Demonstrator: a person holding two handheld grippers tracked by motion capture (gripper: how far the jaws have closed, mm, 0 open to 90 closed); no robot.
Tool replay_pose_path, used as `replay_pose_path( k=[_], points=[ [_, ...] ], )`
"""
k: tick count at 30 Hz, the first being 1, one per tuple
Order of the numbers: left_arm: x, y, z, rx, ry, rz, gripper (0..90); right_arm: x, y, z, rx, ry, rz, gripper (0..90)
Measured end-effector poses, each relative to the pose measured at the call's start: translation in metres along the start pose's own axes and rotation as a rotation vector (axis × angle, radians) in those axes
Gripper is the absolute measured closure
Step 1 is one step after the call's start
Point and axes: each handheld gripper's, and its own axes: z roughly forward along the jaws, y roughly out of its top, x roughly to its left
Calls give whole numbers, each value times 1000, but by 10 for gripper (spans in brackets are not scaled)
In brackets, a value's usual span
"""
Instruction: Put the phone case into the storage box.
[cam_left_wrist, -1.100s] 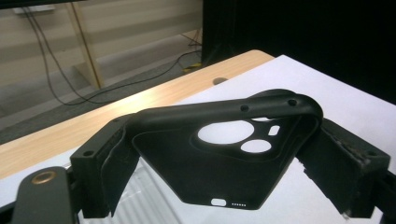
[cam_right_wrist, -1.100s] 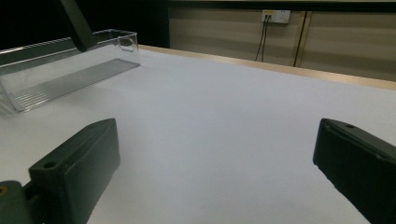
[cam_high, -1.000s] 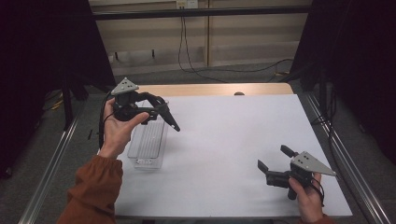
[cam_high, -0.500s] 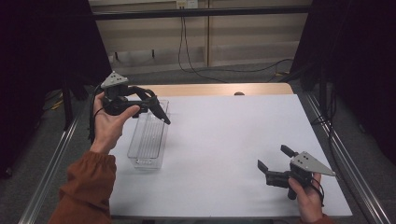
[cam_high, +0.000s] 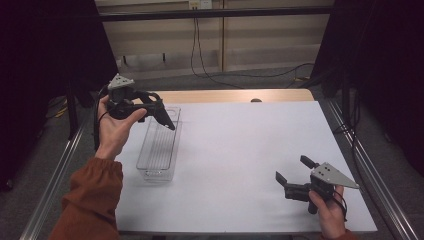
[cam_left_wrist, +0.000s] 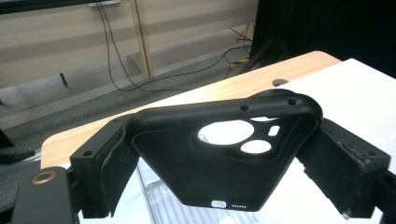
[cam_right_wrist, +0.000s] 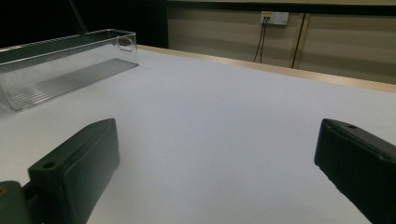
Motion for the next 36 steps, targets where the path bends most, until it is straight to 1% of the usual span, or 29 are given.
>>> replay_pose_path(
  k=[3, 9, 15, 17, 20, 21, 23, 27, 29, 30, 31, 35, 36],
  points=[
    [3, -1, 4, 6, 13, -6, 147, 1, 0, 0, 0, 5, -2, 0],
    [5, -1, 15, 15, 38, -20, 146, 0, 0, 0, 1, 5, -4, 0],
    [7, -2, 27, 23, 62, -45, 146, 1, 0, 0, -1, 8, -8, 0],
    [8, -1, 31, 26, 82, -49, 146, 1, 0, 0, -1, 10, -8, 0],
    [9, -2, 35, 29, 94, -56, 146, 1, 0, -1, -1, 9, -8, 0],
    [10, -2, 37, 26, 92, -65, 146, 1, 0, -1, 0, 10, -8, 0],
    [10, -3, 41, 32, 101, -62, 146, 1, 0, -1, 1, 9, -4, 0],
    [9, -2, 46, 29, 113, -67, 144, 1, 0, -1, 0, 14, -7, 0],
    [8, -3, 49, 38, 128, -58, 145, 1, 0, -1, 1, 14, -9, 0],
    [9, -3, 51, 40, 137, -60, 145, 1, 0, -1, 1, 14, -9, 0],
    [9, -4, 53, 41, 137, -70, 145, 1, 0, -1, -1, 12, -4, 0],
    [11, -4, 59, 45, 149, -83, 145, 0, 0, -1, -2, 11, -3, 0],
    [11, -5, 61, 49, 155, -76, 145, 0, 0, -1, -2, 10, -3, 0]
  ],
)
